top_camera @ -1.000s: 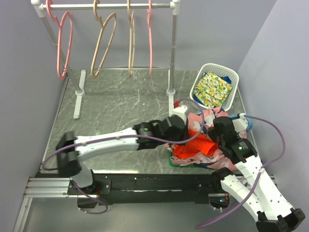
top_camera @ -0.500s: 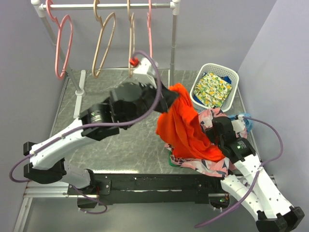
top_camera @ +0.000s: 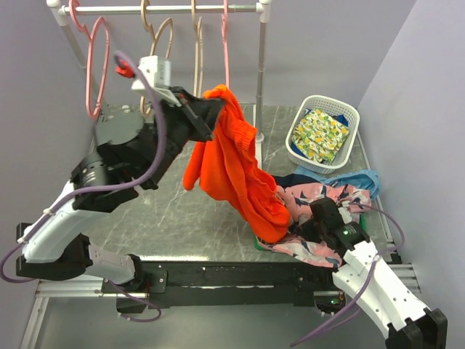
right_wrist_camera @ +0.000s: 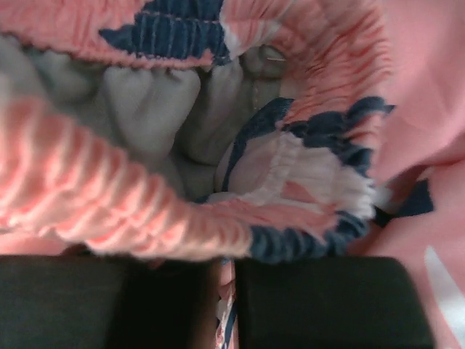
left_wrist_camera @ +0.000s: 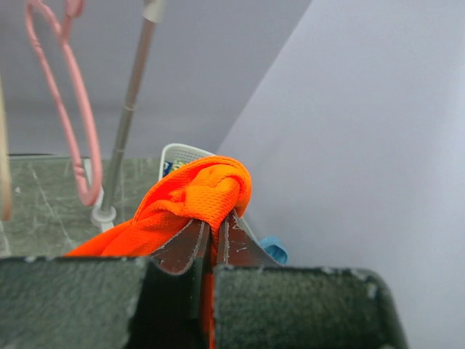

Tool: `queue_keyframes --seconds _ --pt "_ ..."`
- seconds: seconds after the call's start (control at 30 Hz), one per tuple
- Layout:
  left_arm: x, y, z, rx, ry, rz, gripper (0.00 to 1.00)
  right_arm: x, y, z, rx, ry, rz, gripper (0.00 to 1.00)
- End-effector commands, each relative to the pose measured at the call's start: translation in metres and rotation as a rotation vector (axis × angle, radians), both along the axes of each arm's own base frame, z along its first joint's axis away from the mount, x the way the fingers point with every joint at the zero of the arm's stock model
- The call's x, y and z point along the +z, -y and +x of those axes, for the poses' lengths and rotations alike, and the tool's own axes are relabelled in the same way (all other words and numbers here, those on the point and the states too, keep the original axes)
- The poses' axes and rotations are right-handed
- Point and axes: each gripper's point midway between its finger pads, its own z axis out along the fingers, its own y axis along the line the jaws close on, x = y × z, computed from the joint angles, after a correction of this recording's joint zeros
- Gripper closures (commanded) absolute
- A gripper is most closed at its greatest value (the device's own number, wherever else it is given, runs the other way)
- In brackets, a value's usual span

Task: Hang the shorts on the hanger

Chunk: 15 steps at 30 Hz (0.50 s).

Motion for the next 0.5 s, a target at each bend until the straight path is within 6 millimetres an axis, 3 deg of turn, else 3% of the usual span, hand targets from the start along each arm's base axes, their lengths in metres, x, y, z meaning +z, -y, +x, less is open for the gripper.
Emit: queue_keyframes --seconds 0.0,0.13,0.17,0.27,0.47 --pt "0.056 -0.06 -0.01 0.079 0.09 -0.163 0.99 0.017 -0.009 0.01 0.031 0.013 0.021 0.75" --pt "0.068 -0.081 -0.012 0.115 0.112 -0.187 0.99 0.066 -0.01 0.027 0.078 0.107 -0.005 0.63" --pt "0.072 -0.086 -0.013 0.119 0.123 -0.188 0.99 0.075 -0.011 0.03 0.09 0.129 -0.007 0.52" --pt "0.077 -0.096 -0.015 0.133 0.136 -0.202 0.99 0.111 -0.019 0.037 0.144 0.179 0.01 0.33" --pt "0.082 -0.107 -0.017 0.157 0.155 -0.214 0.99 0.17 -0.057 0.036 0.331 0.31 0.176 0.26"
